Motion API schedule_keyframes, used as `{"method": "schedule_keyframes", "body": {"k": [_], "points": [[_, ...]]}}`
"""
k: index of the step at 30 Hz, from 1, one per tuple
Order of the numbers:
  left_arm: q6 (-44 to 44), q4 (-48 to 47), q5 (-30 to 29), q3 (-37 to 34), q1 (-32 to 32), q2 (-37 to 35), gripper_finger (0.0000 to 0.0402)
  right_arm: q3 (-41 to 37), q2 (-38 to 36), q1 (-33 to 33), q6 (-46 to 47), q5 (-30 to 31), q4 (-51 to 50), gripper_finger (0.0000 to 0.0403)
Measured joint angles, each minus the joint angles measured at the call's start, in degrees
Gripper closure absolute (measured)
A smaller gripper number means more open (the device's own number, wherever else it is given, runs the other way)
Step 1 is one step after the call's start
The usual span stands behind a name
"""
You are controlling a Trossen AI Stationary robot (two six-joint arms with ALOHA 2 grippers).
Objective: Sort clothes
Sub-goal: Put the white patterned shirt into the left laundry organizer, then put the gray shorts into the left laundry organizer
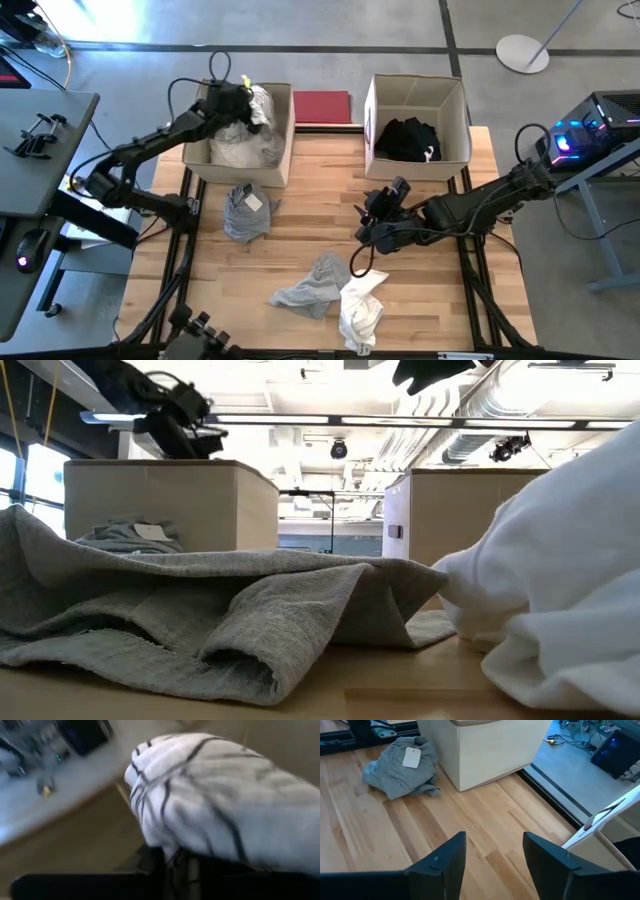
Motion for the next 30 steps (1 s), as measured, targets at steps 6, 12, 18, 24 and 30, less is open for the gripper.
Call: {"method": "schedule_keyframes", "body": {"k": [6,12,18,24,30], "points": [[-2.72,-5.99,0.26,0.00,-0.22,-0.69,0.0212,0.00,0.00,-1.03,-0.01,0.13,0.00,0.0219],[-8.94,-21.13,1.07,4.99,-1.79,-5.54,0.0147,0.00,0.00,-1.87,-0.03,0.14,-0.02,0.0219],[-13.85,-30.39,2.80,12.12,-5.68,-10.27,0.0141,0.00,-0.02,-2.12,-0.01,-3.36,-0.02,0.0219],[-10.56,-29.18,9.67,12.32,-14.53,-16.26,0.0140,0.00,1.45,-1.05,-0.68,-9.73,0.32,0.0219],[-10.87,-23.93,9.86,6.41,-27.22,-21.64,0.0140,-0.01,7.68,1.16,-8.15,-20.35,5.16,0.0219]]}}
